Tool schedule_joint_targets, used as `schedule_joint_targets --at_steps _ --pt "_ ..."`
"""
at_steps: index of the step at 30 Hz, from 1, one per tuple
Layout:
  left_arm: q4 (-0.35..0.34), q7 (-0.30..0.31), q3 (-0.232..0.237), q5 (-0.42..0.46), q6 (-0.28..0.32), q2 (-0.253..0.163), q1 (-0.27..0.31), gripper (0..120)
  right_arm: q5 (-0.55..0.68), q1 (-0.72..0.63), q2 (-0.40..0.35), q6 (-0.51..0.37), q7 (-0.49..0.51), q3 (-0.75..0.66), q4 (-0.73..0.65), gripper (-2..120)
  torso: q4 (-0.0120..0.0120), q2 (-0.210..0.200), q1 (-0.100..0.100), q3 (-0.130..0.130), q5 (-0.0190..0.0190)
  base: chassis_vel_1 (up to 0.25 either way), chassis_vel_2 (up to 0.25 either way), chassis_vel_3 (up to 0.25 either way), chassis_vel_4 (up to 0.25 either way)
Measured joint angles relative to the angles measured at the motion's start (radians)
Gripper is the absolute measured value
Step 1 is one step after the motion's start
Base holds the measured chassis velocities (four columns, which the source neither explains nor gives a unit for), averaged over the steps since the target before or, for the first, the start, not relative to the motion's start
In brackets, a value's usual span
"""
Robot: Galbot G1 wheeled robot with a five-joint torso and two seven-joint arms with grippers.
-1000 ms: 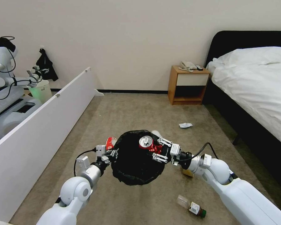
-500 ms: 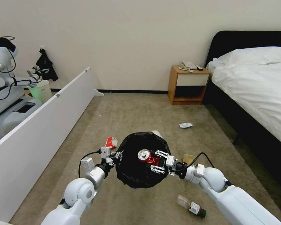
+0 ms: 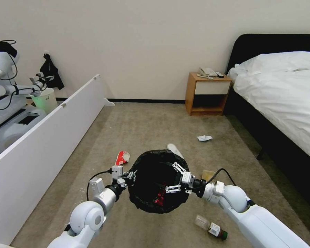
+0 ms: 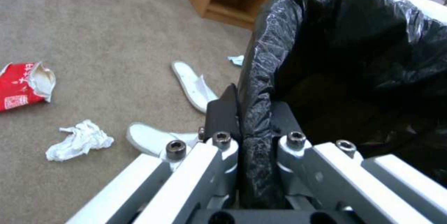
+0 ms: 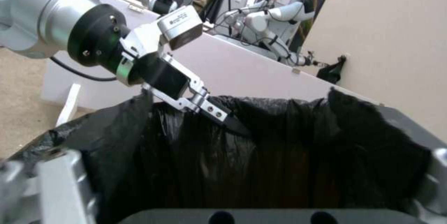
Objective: Pick up the trash bin, then pick up the garbage from the floor and place it into the trash bin.
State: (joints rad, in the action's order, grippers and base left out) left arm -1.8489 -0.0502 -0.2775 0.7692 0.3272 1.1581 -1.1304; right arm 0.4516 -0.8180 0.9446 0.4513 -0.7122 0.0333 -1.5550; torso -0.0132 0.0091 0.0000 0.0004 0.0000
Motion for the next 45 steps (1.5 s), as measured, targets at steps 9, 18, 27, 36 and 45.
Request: schedule_joint_targets --at_steps 9,18,27,36,45 --pt "-0.008 0.0 0.0 -0.002 -0.001 0.005 -0.017 4 -0.002 -0.004 -0.001 0.0 0.003 -0.004 -0.002 100 0.0 0.0 0.0 0.0 0.0 0.0 0.0 0.0 0.0" --pt "-0.021 0.012 -0.058 0.001 0.013 0.013 -0.032 4 0.017 -0.027 -0.014 -0.009 0.017 -0.088 -0.068 100 0.0001 0.0 0.0 0.0 -0.0001 0.0 0.0 0.0 0.0" --pt "-0.075 0.03 -0.167 -0.006 0.089 0.036 -0.066 4 0.052 -0.081 -0.071 -0.032 0.019 -0.276 -0.123 100 -0.0002 0.0 0.0 0.0 0.0 0.0 0.0 0.0 0.0" --pt "-0.189 0.015 -0.349 -0.032 0.27 0.05 -0.15 4 0.033 -0.149 -0.1 -0.083 -0.018 -0.458 -0.038 100 0.0 0.0 0.0 0.0 0.0003 0.0 0.0 0.0 0.0" --pt "-0.218 -0.079 -0.541 -0.02 0.346 0.057 -0.187 4 -0.093 -0.217 -0.111 -0.174 -0.102 -0.59 0.047 100 0.0001 0.0 0.0 0.0 0.0 0.0 0.0 0.0 0.0"
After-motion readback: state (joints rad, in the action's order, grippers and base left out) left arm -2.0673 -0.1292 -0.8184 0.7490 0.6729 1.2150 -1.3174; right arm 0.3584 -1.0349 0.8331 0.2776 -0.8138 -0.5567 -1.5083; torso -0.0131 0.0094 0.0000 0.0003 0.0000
